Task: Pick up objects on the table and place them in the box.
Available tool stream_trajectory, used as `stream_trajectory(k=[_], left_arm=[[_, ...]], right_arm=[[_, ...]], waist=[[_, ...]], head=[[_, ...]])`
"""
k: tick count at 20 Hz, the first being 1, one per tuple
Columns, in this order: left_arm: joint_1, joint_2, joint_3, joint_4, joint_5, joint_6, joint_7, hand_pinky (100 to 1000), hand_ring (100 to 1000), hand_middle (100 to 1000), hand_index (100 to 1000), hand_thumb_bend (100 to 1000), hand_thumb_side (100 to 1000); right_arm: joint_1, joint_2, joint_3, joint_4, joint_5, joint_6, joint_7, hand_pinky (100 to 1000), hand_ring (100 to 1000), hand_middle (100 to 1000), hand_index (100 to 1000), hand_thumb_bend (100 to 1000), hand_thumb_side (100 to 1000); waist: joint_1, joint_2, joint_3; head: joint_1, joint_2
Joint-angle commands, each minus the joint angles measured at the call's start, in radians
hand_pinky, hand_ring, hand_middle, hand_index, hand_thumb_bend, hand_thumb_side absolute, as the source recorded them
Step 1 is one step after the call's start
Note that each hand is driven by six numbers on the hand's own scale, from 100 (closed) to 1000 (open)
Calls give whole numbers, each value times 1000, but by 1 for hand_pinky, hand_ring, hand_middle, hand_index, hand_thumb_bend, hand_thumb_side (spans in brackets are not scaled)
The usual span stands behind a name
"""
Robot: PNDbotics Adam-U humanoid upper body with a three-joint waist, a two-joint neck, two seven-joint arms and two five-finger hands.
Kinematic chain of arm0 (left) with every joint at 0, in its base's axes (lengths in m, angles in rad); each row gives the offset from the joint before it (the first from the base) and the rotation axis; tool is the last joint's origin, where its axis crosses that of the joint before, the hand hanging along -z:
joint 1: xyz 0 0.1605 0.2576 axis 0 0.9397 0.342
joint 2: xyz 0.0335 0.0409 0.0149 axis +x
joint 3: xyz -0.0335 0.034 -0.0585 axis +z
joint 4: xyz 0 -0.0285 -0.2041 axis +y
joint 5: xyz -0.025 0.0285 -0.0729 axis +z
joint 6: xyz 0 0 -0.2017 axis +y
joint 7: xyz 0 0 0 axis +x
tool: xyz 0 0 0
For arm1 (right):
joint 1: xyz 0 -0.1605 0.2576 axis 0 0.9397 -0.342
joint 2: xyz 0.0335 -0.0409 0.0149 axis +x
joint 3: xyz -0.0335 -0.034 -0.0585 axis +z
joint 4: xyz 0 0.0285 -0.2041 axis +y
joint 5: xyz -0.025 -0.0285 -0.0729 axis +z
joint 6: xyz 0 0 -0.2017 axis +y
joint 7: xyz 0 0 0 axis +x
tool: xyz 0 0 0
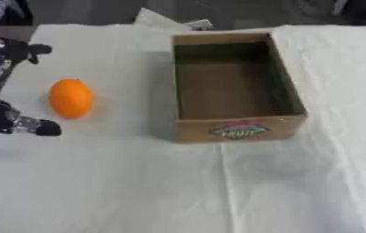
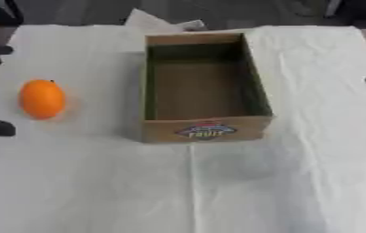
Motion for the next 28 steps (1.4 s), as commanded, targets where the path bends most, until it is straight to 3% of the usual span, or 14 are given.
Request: stream_trajectory(k=[1, 4, 5, 18, 20, 23, 28], left_arm=[[-46, -2, -10, 80, 32, 6, -19, 544, 771, 707, 1000, 781, 955], [-97, -28, -23, 174, 66, 16, -44, 536, 770, 708, 1000, 706, 944], [-116, -36, -24, 204, 69, 19, -50, 537, 773, 716, 1000, 739, 933], [-257, -138, -41, 519, -29, 6, -66, 544, 806, 754, 1000, 681, 877], [-260, -145, -44, 541, -44, 1, -61, 536, 798, 738, 1000, 684, 851], [-264, -155, -43, 569, -56, -8, -57, 516, 783, 703, 1000, 761, 768], [-273, -167, -44, 603, -75, -19, -46, 470, 745, 624, 1000, 691, 714]], right_arm=[[-4, -18, 2, -20, 5, -2, 7, 854, 874, 526, 729, 100, 888], [-4, -16, 5, -20, 6, -1, 12, 854, 875, 526, 730, 100, 889], [-4, -15, 6, -20, 5, -1, 14, 855, 875, 526, 730, 100, 889], [-8, -5, 14, -20, 5, 1, 28, 857, 879, 525, 730, 100, 898], [-8, -3, 13, -20, 5, 1, 29, 858, 879, 525, 730, 100, 899], [-8, -1, 13, -20, 4, 2, 31, 858, 880, 525, 730, 100, 902], [-7, 2, 14, -20, 2, 2, 33, 859, 881, 525, 731, 100, 902]], waist=[[2, -19, -2], [3, -18, -4], [3, -18, -6], [7, -5, -25], [8, -3, -27], [8, -2, -29], [7, -1, -32]], head=[[7, -9], [12, -7], [14, -8], [34, -19], [35, -20], [38, -20], [46, -19]])
